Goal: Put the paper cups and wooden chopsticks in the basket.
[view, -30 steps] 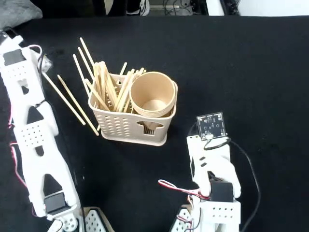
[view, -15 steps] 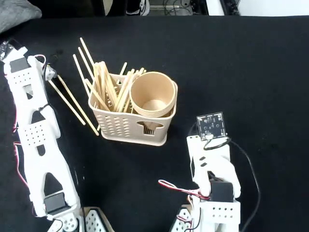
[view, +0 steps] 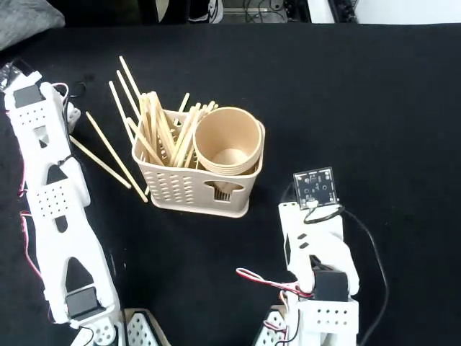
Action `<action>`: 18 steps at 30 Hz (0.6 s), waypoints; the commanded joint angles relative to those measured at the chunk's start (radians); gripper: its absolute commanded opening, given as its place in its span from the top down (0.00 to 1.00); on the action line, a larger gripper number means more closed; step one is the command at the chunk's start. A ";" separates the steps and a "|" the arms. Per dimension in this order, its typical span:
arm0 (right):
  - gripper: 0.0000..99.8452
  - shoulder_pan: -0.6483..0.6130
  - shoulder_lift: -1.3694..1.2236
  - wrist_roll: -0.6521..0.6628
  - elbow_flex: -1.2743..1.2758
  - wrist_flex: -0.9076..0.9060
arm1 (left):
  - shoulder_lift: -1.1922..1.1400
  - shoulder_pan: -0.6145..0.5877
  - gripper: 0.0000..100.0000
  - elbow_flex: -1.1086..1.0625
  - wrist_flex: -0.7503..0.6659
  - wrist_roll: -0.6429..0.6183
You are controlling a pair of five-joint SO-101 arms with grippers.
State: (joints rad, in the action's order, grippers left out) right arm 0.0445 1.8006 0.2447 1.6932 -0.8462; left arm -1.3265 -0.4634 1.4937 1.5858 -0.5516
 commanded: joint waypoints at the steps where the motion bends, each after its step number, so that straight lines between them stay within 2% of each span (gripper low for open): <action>1: 0.99 0.014 0.056 0.002 -0.007 -0.003 | 0.052 -0.015 0.97 0.179 0.126 0.012; 7: 0.99 0.014 0.056 0.002 -0.007 -0.003 | 0.212 -0.025 0.97 0.154 0.175 0.018; 12: 0.99 0.014 0.056 0.002 -0.007 -0.003 | 0.379 -0.027 0.97 0.153 0.178 0.158; 18: 0.99 0.014 0.056 0.002 -0.007 -0.002 | 0.663 -0.007 0.97 0.031 0.178 0.273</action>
State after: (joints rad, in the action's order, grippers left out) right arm 0.0445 1.8006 0.2447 1.6932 -0.8462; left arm -0.8968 -0.4710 1.5873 1.7561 -0.3537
